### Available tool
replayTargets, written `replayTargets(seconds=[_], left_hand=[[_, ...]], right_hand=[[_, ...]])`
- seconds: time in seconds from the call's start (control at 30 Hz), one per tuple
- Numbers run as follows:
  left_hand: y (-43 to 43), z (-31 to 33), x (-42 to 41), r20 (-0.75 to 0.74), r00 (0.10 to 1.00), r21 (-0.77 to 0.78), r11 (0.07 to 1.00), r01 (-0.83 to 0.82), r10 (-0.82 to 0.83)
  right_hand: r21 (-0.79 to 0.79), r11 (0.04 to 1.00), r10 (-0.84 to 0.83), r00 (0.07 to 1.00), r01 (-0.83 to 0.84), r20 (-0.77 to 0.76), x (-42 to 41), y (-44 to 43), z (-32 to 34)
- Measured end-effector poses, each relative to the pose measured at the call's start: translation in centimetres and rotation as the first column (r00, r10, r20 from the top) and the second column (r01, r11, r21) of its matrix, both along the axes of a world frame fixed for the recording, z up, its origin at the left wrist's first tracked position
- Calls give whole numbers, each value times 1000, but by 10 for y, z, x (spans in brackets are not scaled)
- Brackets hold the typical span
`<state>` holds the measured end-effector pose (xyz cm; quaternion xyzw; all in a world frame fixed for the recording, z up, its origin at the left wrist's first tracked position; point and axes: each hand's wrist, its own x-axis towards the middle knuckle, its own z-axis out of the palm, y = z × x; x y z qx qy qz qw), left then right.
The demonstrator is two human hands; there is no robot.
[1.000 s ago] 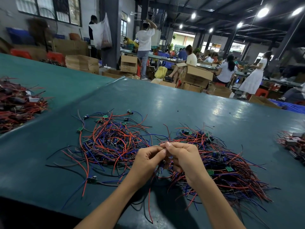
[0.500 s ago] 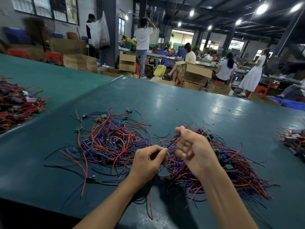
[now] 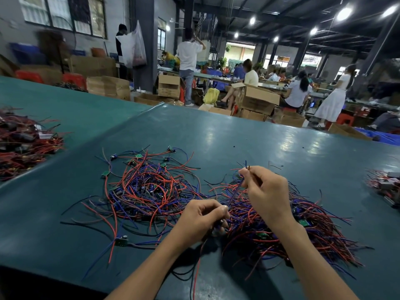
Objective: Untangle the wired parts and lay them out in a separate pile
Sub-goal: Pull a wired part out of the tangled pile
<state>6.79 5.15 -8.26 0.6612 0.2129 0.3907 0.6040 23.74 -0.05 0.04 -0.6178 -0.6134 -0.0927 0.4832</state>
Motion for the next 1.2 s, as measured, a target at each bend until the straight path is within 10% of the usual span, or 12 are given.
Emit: replayTargets(seconds=[0.1,0.17,0.3,0.37,0.5,0.6,0.67,0.83,1.2], left_hand=[[0,2,0,7,1000,-19,999,31,-31],[-1,2,0,-6,999,-31,999,43,-44],[-4,4,1,-8,998,-74,995,68,-68],[-5,4,2,-17,997,-69,995,73,-75],[-6,5,2,-33,996,-57,995,77,-79],[-6,5,2,-36,996,-63,995,79,-82],[-5,5,2,-38,996,-65,995,82,-85],[-5,5,1,-19,995,-93,991,95,-97],[11,5,2,234,959,-341,937,-73,160]], right_hand=[[-82,994,22,869,-72,-494,-2,5,-4],[-62,973,73,552,-222,-831,-2,5,-3],[111,919,146,67,-378,-987,-4,5,4],[193,910,197,-27,-366,-980,-2,5,8],[56,966,157,404,-251,-901,5,4,7],[4,1000,27,832,-30,-554,12,5,1],[55,994,-79,958,98,-276,16,6,-4],[249,962,-168,965,115,203,25,7,-16],[-212,975,-24,925,-62,-379,-27,-14,-22]])
